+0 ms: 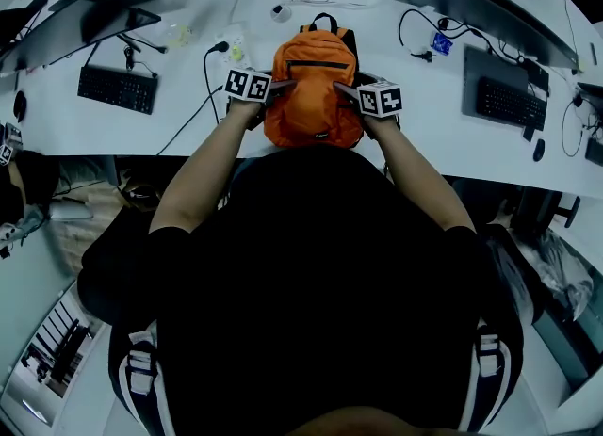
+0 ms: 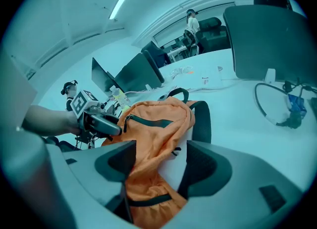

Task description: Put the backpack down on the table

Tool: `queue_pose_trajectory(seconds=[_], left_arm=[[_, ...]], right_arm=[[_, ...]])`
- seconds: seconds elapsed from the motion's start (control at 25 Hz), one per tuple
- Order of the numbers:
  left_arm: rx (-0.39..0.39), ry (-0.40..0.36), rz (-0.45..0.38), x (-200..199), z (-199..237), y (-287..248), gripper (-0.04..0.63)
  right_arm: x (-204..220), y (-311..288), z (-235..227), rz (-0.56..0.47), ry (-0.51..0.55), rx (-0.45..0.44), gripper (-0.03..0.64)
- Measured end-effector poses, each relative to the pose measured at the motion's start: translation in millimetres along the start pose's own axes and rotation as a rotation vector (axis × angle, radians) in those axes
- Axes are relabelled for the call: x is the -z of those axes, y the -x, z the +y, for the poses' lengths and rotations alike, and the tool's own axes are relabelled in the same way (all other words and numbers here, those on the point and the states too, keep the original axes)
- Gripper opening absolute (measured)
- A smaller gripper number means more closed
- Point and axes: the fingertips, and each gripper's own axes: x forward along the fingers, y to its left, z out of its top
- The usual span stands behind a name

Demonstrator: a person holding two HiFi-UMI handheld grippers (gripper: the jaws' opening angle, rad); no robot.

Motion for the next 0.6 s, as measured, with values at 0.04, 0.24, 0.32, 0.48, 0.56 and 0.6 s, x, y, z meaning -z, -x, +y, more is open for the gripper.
queue_pose_trajectory(seconds=[0.04, 0.24, 0.32, 0.48, 0.56, 0.6], left_arm=[[-0.005, -0.001, -0.004, -0.4, 0.3, 1.8, 0.258], [-0.013, 0.001, -0.027, -0.8, -3.0, 11.6, 0.265], [-0.014, -0.003, -0.035, -0.3, -5.9, 14.9, 0.267], [-0.023, -0.016, -0.06, -1.7, -12.7, 24.2, 0.27], [-0.026, -0.024, -0.071, -1.7, -15.9, 29.1, 0.27], [-0.029, -0.028, -0.077, -2.0, -16.6, 31.1, 0.269]], right_arm=[[-1.6, 2.8, -1.2, -0.008, -0.001, 0.006, 0.318], [-6.0, 13.7, -2.4, -0.034, -0.01, 0.016, 0.318], [-6.5, 18.9, -1.1, -0.046, -0.012, 0.016, 0.318], [-9.8, 31.0, -1.1, -0.065, 0.016, 0.034, 0.318], [-10.8, 35.6, 1.0, -0.077, 0.024, 0.036, 0.318], [-11.2, 37.2, 2.0, -0.081, 0.027, 0.036, 0.318]])
